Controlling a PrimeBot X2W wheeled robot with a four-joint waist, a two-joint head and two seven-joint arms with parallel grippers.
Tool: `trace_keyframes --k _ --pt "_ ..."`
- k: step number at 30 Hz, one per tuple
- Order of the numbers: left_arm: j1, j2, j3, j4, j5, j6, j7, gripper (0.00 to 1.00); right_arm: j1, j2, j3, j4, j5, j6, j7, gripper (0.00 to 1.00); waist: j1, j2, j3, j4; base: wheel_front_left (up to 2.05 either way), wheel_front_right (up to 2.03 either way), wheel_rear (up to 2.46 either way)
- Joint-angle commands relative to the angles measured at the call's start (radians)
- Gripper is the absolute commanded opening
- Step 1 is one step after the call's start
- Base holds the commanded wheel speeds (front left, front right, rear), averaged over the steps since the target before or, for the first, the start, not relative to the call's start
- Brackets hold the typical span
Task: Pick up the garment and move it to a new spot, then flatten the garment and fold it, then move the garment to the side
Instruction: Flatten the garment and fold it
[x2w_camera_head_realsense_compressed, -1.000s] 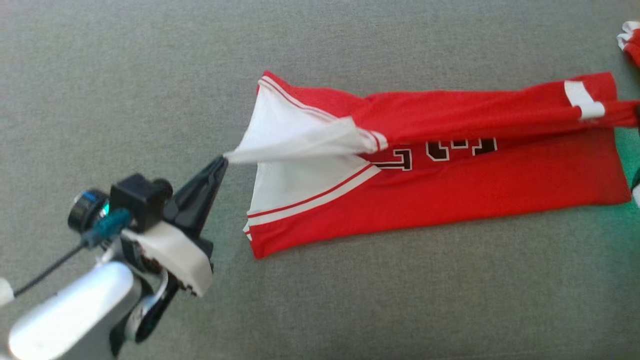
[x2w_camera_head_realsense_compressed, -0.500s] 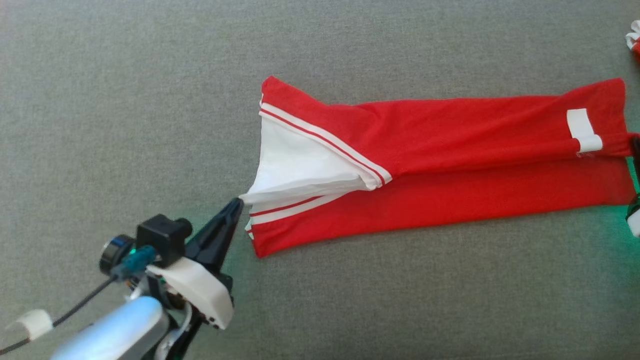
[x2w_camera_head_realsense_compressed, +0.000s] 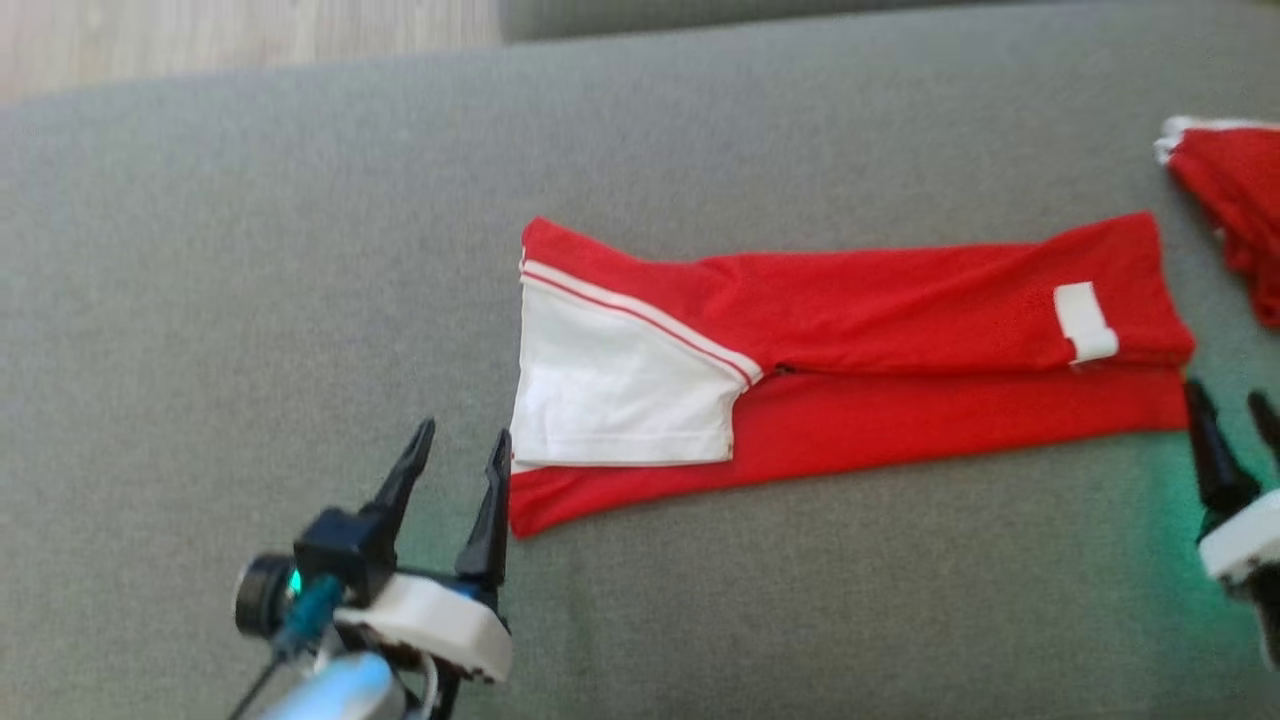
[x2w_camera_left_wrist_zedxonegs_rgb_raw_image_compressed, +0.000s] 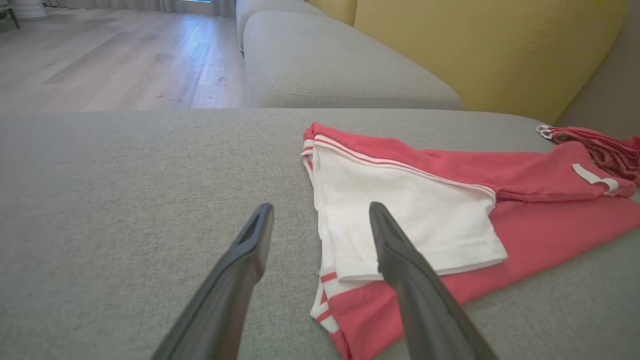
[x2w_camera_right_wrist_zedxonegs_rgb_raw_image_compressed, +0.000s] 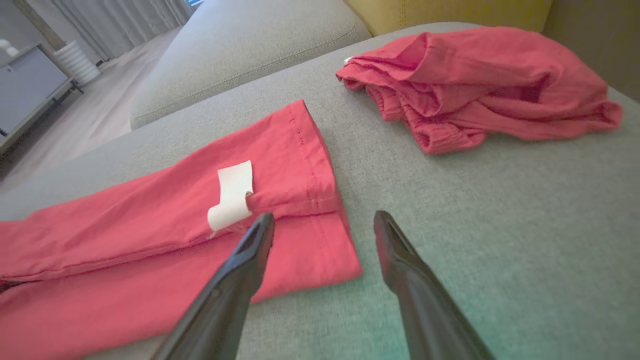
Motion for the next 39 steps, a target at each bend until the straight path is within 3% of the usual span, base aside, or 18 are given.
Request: trace_keyframes --k 1,6,16,21,28,39 --pt "-0.009 0.015 0.050 -0.016 0.013 0.009 -0.014 1.00 0.017 -0.025 -0.002 -0.023 -0.010 0.007 -0.013 1.00 0.0001 -0.0001 -0.041 -0.011 0.00 0.00 0.00" --pt "0.083 -0.061 0.134 -0.036 0.086 0.051 -0.025 1.00 0.071 0.042 -0.061 -0.012 -0.045 0.007 -0.011 1.00 0.0001 -0.0001 -0.098 -0.011 0.00 0.00 0.00" --pt "0.286 -0.220 0.300 -0.125 0.414 0.075 -0.026 1.00 0.099 0.121 -0.194 0.020 -0.119 0.007 0.014 1.00 0.0001 -0.0001 -0.133 0.055 0.00 0.00 0.00" --pt "0.348 -0.281 0.327 -0.107 0.520 0.051 -0.026 1.00 0.060 0.129 -0.281 0.062 -0.177 0.007 0.045 1.00 0.0001 -0.0001 -0.120 0.112 0.00 0.00 0.00" --pt "0.356 -0.332 0.356 -0.087 0.573 0.003 -0.026 1.00 -0.033 0.136 -0.387 0.168 -0.243 0.007 0.100 1.00 0.0001 -0.0001 -0.088 0.153 0.00 0.00 0.00" --pt "0.357 -0.386 0.403 -0.050 0.613 -0.064 -0.026 1.00 -0.101 0.172 -0.410 0.284 -0.290 0.007 0.246 1.00 0.0001 -0.0001 -0.054 0.167 0.00 0.00 0.00"
